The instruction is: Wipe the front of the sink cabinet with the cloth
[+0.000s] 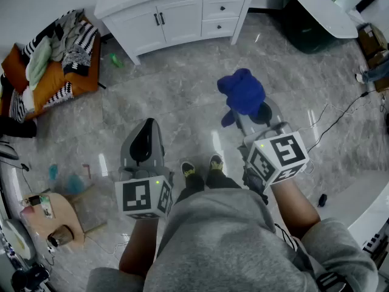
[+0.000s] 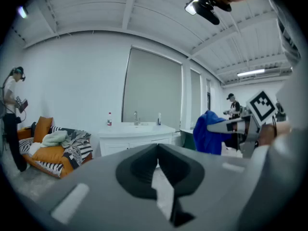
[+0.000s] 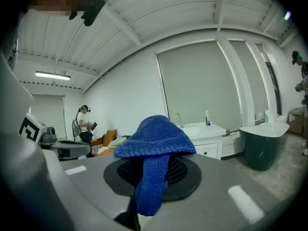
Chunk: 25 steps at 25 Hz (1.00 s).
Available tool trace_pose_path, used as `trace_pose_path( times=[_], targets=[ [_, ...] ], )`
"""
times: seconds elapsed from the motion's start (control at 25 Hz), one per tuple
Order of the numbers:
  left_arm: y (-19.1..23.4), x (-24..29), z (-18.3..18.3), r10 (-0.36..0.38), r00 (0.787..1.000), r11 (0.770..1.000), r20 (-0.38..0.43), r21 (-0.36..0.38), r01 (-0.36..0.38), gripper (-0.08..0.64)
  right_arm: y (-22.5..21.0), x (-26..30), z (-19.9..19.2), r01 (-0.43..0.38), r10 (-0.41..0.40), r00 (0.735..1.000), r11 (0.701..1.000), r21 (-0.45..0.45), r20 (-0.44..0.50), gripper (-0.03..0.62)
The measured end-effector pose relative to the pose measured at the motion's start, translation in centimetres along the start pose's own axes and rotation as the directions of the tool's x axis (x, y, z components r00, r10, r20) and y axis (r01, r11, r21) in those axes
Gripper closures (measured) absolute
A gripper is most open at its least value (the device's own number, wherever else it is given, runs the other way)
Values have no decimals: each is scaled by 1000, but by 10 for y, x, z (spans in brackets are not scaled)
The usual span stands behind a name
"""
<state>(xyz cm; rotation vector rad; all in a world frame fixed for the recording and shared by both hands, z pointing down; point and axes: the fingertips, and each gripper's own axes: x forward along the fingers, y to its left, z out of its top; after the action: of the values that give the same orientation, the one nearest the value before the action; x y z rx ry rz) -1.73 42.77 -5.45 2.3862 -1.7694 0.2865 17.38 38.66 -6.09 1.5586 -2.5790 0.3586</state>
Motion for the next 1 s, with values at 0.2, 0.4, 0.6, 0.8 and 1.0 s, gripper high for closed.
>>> trace_pose_path(
  times=[0.2, 0.4, 0.6, 0.8, 1.0],
  targets=[
    [-6, 1, -5, -12, 1000, 1000, -15, -5, 12, 551, 0, 2, -2, -9, 9, 1000, 1000, -5, -6, 520],
    [-4, -3, -6, -24, 1000, 1000, -14, -18, 24, 551, 11, 3, -4, -16, 16, 1000, 1000, -24, -2, 520],
    [0, -5, 0, -29, 1000, 999, -6, -16, 29, 551, 15, 4, -1, -10, 10, 1000, 1000, -26, -3, 522],
    [18, -10, 0, -38, 999, 999, 8, -28, 39, 551, 34, 6, 6, -40, 40, 998, 999, -10, 39, 525],
    [41, -17, 1, -36, 999, 998, 22, -42, 37, 551, 61, 14, 12, -64, 66, 996, 997, -34, 55, 526]
  ],
)
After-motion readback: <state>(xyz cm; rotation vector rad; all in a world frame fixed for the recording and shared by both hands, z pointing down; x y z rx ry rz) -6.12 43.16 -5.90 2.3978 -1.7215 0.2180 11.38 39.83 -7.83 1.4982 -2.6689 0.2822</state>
